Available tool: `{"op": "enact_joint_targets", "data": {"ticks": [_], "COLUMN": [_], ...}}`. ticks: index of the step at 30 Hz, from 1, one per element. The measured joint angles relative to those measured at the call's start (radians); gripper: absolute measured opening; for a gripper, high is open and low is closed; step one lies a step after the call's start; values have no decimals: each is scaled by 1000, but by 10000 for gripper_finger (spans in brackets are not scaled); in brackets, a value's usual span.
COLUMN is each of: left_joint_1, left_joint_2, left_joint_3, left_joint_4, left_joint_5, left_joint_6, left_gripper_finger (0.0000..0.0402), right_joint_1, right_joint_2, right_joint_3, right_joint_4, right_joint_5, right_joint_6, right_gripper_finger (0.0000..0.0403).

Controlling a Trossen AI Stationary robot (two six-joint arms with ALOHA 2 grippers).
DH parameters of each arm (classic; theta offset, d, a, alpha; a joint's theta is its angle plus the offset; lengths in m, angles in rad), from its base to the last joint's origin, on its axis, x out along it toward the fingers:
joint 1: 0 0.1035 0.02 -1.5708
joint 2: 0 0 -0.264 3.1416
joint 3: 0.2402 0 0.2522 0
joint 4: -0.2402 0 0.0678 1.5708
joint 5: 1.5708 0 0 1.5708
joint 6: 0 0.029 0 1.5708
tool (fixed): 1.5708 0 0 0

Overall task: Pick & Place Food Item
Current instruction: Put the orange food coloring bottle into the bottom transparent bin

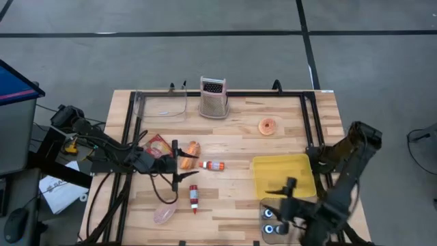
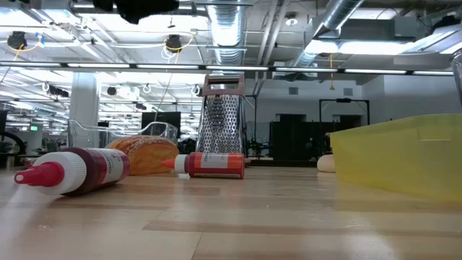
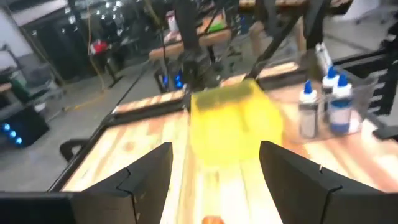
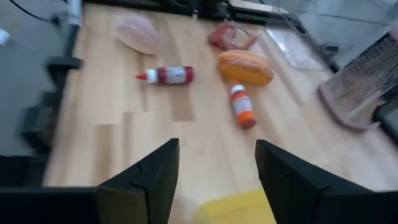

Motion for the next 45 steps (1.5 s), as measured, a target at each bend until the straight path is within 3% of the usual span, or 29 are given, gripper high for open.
{"op": "enact_joint_targets", "data": {"ticks": [8, 15, 20, 23, 31, 45], "left_joint_1": [-1, -20, -20, -20, -22, -33], "left_joint_2": [0, 0, 0, -1, -25, -100], "left_joint_3": [41, 68, 68, 69, 69, 68], "left_joint_4": [-263, -315, -317, -341, -384, -409], "left_joint_5": [-4, -53, -57, -63, -115, -132], "left_joint_6": [-116, -106, -84, -78, -82, -83], "left_gripper_finger": [236, 236, 236, 236, 236, 236], "right_joint_1": [-237, -452, -607, -678, -781, -838], "right_joint_2": [-16, -15, 9, 56, 280, 511], "right_joint_3": [0, -78, -181, -203, -108, 126], "right_joint_4": [284, 527, 760, 882, 954, 801], "right_joint_5": [-185, -366, -571, -648, -825, -850], "right_joint_6": [-507, -776, -900, -943, -990, -874], "right_gripper_finger": [203, 203, 203, 203, 203, 203]}}
